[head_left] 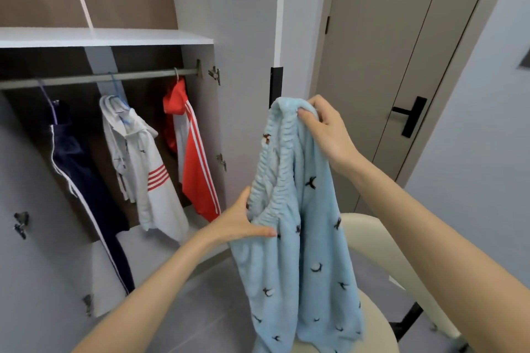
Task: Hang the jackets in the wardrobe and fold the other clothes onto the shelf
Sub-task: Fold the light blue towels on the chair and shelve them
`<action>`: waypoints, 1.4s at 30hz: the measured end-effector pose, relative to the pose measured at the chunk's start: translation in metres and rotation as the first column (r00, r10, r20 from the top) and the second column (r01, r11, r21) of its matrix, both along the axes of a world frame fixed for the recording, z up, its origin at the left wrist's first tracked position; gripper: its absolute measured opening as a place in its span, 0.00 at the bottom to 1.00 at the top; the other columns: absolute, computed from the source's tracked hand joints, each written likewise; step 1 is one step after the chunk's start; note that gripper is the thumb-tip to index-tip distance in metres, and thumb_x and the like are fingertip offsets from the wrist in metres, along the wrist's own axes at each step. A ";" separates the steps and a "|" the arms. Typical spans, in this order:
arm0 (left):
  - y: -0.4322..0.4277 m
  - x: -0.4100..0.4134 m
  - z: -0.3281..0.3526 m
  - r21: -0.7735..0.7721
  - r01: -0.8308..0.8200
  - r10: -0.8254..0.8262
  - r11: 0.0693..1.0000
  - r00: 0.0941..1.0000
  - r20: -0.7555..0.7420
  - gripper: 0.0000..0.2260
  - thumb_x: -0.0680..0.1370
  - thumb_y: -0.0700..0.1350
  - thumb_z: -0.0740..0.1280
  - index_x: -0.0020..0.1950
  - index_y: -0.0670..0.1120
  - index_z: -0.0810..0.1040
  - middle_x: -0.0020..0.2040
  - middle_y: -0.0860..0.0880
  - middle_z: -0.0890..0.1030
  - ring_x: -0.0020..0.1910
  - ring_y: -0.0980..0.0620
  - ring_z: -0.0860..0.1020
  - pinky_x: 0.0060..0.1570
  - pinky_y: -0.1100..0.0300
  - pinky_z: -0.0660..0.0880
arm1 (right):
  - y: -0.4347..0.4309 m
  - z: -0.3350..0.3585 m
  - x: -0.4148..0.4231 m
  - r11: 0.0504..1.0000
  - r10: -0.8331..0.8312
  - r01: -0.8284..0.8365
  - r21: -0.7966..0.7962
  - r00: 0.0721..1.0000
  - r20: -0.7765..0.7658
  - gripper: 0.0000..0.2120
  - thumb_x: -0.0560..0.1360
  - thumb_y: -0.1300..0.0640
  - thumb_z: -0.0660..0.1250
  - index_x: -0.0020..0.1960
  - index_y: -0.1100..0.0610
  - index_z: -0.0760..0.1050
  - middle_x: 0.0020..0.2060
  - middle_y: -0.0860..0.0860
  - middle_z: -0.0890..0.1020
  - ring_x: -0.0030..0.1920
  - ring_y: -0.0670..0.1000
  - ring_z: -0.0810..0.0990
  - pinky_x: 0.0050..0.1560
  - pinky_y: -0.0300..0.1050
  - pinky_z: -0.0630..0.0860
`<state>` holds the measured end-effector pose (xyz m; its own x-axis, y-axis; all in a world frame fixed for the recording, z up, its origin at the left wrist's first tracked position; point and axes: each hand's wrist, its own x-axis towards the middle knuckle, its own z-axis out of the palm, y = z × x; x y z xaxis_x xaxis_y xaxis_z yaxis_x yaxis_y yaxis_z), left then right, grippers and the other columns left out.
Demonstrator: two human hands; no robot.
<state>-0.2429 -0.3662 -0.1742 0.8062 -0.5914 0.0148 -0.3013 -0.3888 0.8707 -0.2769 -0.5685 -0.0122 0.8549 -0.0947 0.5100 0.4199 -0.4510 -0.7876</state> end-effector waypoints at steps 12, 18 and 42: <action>0.126 0.034 0.020 0.193 -0.654 0.591 0.731 0.749 0.299 0.09 0.79 0.42 0.62 0.59 0.45 0.71 0.55 0.44 0.78 0.56 0.43 0.76 0.47 0.55 0.69 | 0.022 -0.024 0.050 0.950 0.013 0.082 0.301 0.953 -0.304 0.07 0.80 0.57 0.63 0.52 0.57 0.64 0.46 0.50 0.71 0.45 0.48 0.70 0.43 0.39 0.68; 0.192 0.007 0.100 0.016 -0.789 0.714 0.614 0.564 0.414 0.09 0.72 0.42 0.72 0.52 0.46 0.78 0.51 0.47 0.81 0.49 0.49 0.77 0.46 0.57 0.70 | 0.067 -0.039 0.063 0.957 0.106 -0.001 0.290 0.932 -0.347 0.06 0.77 0.63 0.65 0.54 0.60 0.75 0.44 0.52 0.78 0.42 0.49 0.76 0.31 0.33 0.70; 0.274 -0.095 0.158 0.090 -0.847 0.804 0.524 0.527 0.275 0.06 0.75 0.41 0.71 0.47 0.42 0.76 0.43 0.49 0.78 0.38 0.54 0.76 0.35 0.62 0.71 | 0.162 -0.026 0.081 0.983 -0.037 0.050 0.175 0.996 -0.077 0.09 0.83 0.56 0.53 0.58 0.55 0.70 0.48 0.50 0.77 0.48 0.51 0.74 0.50 0.49 0.71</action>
